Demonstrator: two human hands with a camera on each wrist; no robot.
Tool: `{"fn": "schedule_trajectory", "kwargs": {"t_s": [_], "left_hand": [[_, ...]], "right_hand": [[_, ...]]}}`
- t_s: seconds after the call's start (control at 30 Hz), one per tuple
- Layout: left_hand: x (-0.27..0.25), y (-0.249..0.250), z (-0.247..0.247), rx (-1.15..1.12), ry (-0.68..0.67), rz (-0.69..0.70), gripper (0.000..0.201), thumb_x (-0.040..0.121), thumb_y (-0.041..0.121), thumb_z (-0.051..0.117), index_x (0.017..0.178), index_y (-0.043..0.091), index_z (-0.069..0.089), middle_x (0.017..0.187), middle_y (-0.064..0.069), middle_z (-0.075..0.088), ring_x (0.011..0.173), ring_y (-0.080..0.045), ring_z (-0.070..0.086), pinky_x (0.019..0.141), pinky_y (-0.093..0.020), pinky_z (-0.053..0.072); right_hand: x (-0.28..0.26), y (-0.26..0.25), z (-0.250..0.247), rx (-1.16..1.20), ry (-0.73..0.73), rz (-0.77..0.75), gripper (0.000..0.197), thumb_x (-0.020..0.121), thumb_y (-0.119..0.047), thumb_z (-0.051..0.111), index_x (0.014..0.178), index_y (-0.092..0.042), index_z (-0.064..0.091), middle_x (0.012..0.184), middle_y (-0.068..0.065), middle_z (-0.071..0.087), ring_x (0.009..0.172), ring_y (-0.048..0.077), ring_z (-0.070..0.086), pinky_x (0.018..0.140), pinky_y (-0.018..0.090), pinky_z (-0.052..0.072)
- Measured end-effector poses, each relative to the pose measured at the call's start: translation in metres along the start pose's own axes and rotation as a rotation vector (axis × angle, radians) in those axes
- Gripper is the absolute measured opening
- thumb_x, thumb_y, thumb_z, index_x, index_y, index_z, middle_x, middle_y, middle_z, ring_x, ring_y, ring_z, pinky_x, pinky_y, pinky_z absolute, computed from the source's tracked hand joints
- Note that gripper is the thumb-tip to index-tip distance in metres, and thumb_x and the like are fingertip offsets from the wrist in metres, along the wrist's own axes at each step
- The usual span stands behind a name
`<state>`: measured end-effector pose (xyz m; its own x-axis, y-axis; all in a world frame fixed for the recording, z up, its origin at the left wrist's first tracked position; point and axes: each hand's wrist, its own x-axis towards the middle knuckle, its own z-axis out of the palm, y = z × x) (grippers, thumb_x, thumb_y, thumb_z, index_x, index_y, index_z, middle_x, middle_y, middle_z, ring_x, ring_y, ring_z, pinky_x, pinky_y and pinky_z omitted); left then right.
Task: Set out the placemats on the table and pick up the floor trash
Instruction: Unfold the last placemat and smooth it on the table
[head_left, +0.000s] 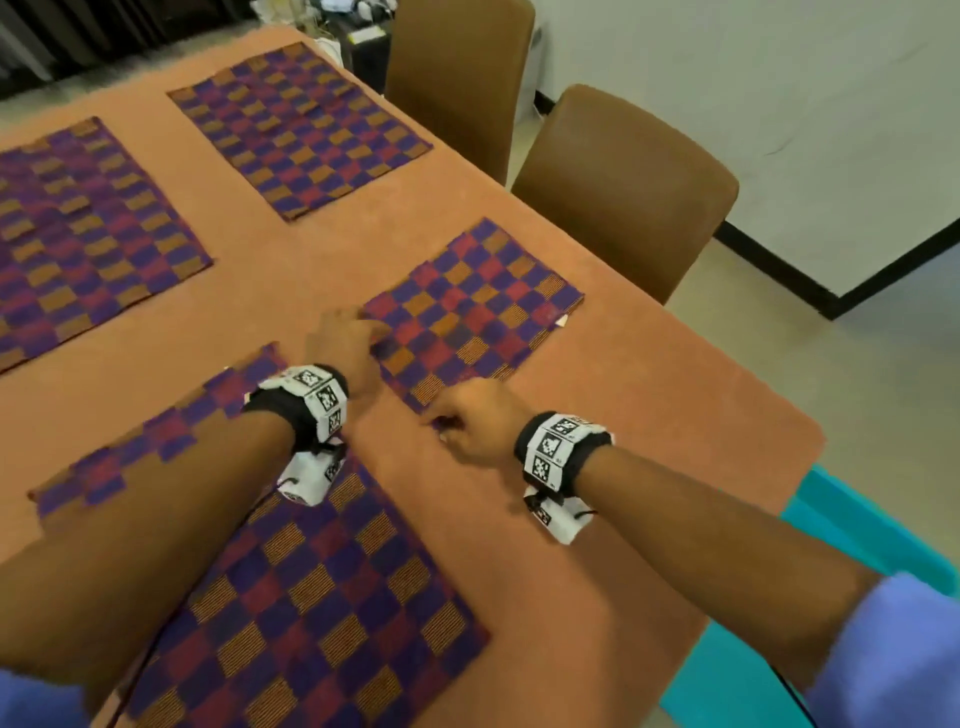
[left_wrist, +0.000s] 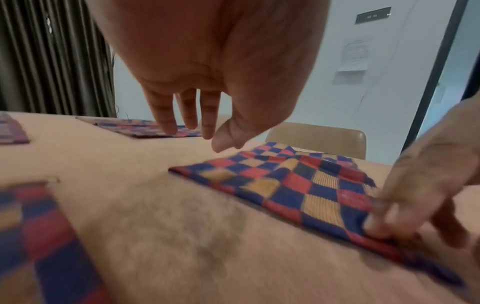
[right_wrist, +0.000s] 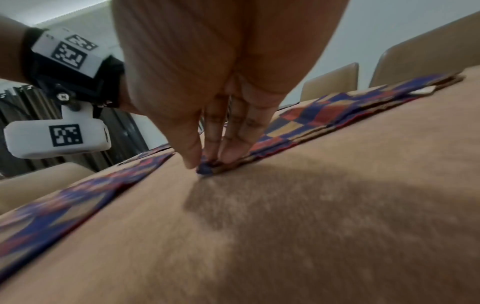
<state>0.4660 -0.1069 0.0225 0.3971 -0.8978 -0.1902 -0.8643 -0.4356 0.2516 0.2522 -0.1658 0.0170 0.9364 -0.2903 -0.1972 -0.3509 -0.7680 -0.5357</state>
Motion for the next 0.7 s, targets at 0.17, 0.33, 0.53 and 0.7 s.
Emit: {"fn": "schedule_trajectory", "kwargs": {"t_s": [0.17,0.33,0.53,0.7], "left_hand": [[-0.030,0.028,0.035,-0.063,-0.046,0.086,0.050,0.072,0.046,0.058,0.118,0.025,0.066,0.121,-0.006,0.059,0.114,-0.031,0.053,0.096,-0.043,0.043],[-0.049,0.060,0.049,0.011,-0.104,0.023,0.064,0.075,0.058,0.061,0.132,0.030,0.049,0.142,-0.003,0.042,0.129,-0.027,0.040,0.103,-0.046,0.040],[-0.051,0.069,0.050,0.027,-0.072,0.042,0.049,0.086,0.030,0.055,0.133,0.019,0.051,0.136,-0.008,0.048,0.126,-0.030,0.044,0.104,-0.043,0.041],[-0.049,0.065,0.046,0.066,-0.037,0.104,0.026,0.087,0.017,0.050,0.108,0.019,0.065,0.105,-0.003,0.063,0.098,-0.029,0.060,0.082,-0.041,0.051]], "right_hand": [[0.009,0.043,-0.024,-0.068,0.147,0.063,0.037,0.078,-0.006,0.056,0.108,-0.021,0.071,0.108,-0.001,0.070,0.101,0.023,0.062,0.084,0.039,0.051],[0.013,0.097,-0.063,-0.267,0.088,0.168,0.051,0.080,-0.012,0.062,0.130,-0.021,0.058,0.137,0.003,0.054,0.112,0.025,0.048,0.091,0.038,0.043],[0.012,0.113,-0.064,-0.303,0.051,0.121,0.050,0.088,-0.021,0.058,0.137,-0.022,0.051,0.145,0.003,0.047,0.116,0.024,0.047,0.097,0.039,0.043],[0.008,0.114,-0.064,-0.309,0.047,0.105,0.055,0.083,-0.013,0.056,0.137,-0.021,0.051,0.145,0.002,0.048,0.117,0.024,0.048,0.097,0.038,0.044]]}}
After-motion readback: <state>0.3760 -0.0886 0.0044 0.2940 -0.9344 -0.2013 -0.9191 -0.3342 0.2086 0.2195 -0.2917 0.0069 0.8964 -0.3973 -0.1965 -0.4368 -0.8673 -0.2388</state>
